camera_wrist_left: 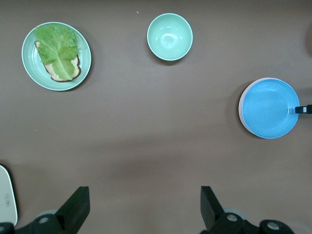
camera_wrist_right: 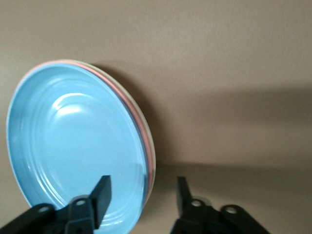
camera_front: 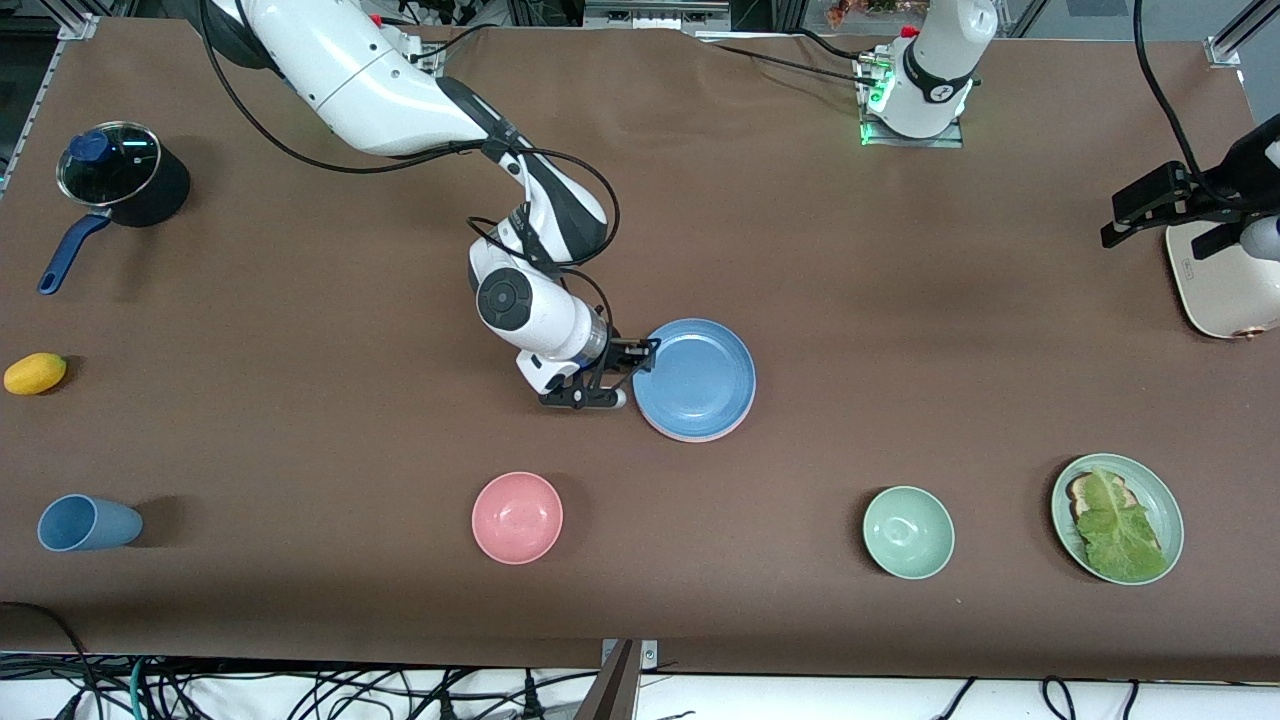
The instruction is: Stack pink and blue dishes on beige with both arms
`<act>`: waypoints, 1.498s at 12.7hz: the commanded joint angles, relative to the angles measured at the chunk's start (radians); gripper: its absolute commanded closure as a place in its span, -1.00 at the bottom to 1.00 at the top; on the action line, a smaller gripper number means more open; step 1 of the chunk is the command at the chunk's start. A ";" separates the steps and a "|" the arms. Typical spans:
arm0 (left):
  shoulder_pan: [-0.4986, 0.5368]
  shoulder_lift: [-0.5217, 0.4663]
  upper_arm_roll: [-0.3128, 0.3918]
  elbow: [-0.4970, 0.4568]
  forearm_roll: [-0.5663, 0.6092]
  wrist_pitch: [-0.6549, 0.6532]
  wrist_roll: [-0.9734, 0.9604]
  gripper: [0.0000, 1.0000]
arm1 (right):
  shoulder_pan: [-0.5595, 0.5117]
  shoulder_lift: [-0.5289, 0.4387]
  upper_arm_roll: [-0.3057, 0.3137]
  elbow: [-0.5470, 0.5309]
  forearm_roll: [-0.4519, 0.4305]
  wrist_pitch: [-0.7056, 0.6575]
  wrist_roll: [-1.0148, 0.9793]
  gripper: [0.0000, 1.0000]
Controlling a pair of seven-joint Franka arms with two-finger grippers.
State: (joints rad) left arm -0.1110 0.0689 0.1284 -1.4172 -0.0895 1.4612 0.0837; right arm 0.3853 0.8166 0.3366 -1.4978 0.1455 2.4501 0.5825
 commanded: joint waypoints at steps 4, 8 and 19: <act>0.008 -0.008 -0.003 -0.005 0.004 -0.002 0.021 -1.00 | -0.005 -0.232 -0.169 0.007 -0.021 -0.395 -0.004 -1.00; 0.002 0.000 -0.003 -0.002 0.002 0.001 0.014 -1.00 | -0.003 -0.401 -0.374 0.010 -0.027 -0.728 -0.227 -1.00; 0.008 0.012 -0.001 0.001 0.008 0.002 0.013 -1.00 | -0.354 -0.776 -0.342 -0.043 -0.161 -1.031 -0.382 -1.00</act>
State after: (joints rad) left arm -0.1055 0.0824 0.1297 -1.4185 -0.0896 1.4616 0.0844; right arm 0.1410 0.1069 -0.1175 -1.4691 0.0161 1.4363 0.1990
